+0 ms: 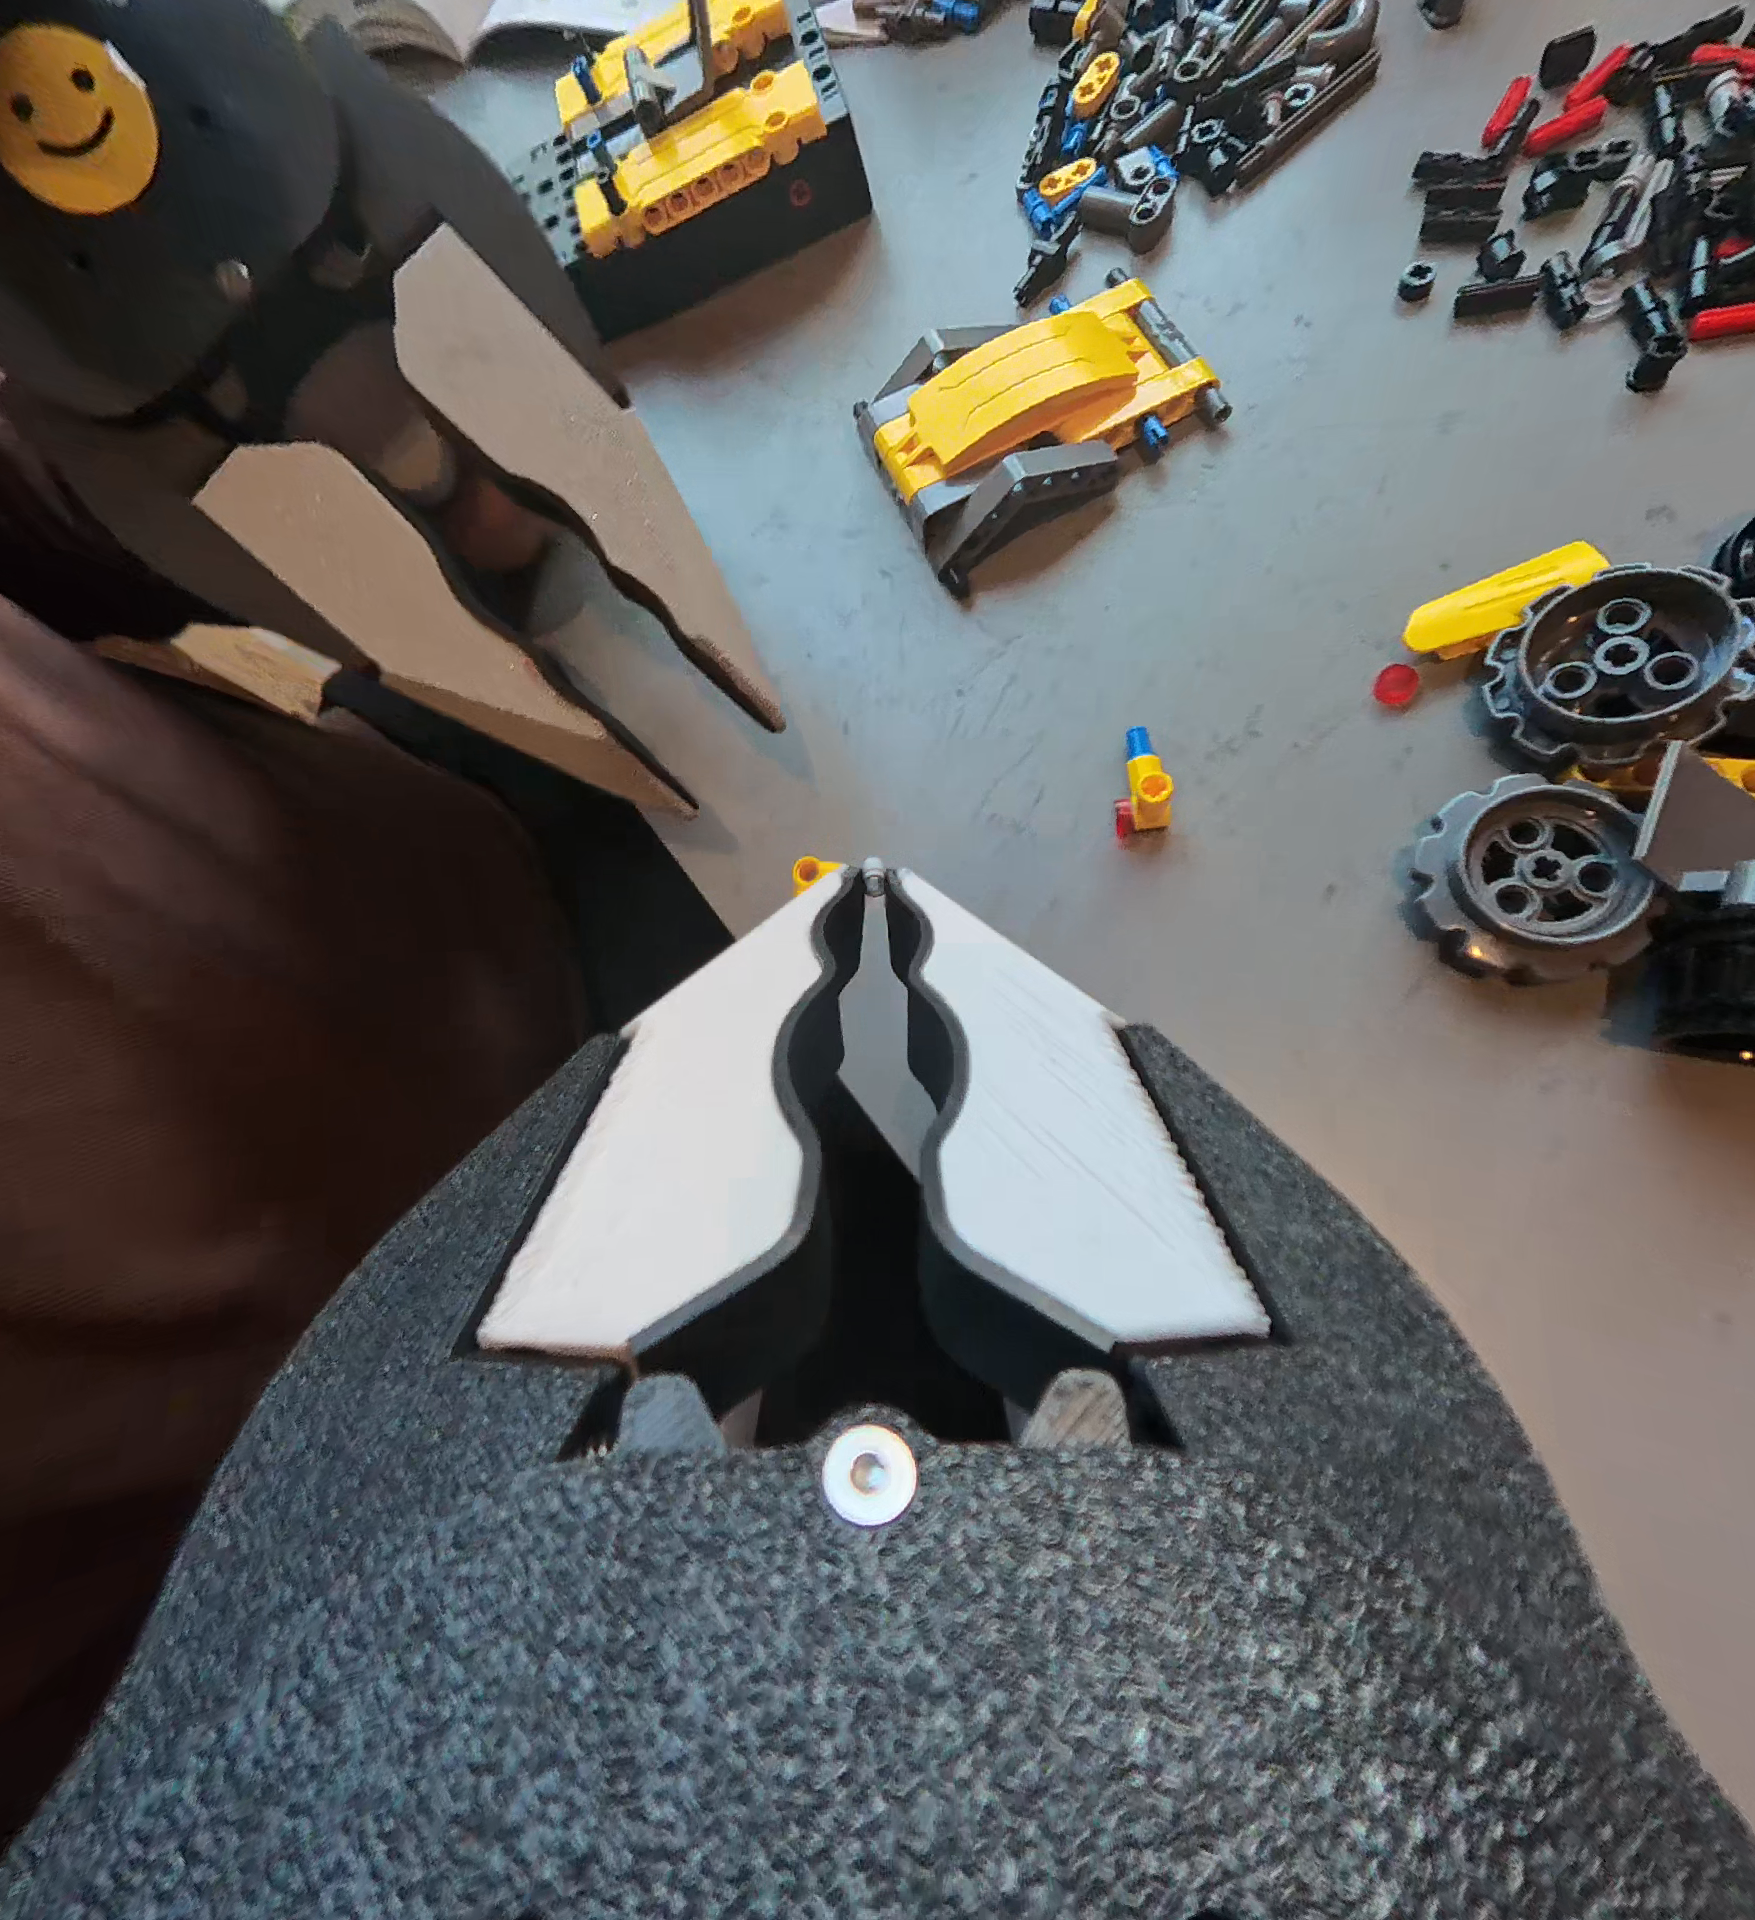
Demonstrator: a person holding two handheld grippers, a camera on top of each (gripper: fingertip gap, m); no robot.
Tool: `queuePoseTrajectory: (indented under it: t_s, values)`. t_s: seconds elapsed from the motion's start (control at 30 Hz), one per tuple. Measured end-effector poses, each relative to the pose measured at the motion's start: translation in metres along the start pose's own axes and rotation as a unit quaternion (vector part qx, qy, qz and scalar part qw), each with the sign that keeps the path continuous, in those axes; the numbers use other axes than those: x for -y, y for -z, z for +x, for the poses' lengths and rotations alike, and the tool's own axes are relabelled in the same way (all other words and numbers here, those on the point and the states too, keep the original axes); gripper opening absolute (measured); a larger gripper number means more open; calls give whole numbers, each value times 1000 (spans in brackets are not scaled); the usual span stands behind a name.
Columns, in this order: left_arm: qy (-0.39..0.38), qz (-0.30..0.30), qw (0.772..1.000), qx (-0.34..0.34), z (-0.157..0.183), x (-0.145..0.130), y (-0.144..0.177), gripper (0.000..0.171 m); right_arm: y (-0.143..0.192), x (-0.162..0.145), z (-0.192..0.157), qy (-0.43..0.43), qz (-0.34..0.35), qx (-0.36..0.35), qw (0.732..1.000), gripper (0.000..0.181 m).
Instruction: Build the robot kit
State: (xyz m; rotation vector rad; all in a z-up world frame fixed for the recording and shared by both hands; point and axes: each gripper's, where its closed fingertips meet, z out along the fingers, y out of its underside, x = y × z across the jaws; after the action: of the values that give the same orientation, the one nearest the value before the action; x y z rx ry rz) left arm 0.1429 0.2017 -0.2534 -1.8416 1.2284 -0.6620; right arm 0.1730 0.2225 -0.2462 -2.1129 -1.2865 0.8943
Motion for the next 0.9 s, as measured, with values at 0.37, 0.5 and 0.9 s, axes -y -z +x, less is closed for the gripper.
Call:
queuePoseTrajectory:
  t_s: [0.37, 0.5, 0.9]
  values:
    - [0, -65, 998, -8, 2, -16, -12, 19, 4, -15, 0, 14, 8, 16, 1000, 3]
    - [3, -72, 997, -5, 0, -18, -13, 18, 0, -19, 4, 5, 21, 26, 999, 3]
    - [-46, -58, 997, 31, -39, 28, -21, 17, 24, -23, 8, 2, 62, 25, 998, 3]
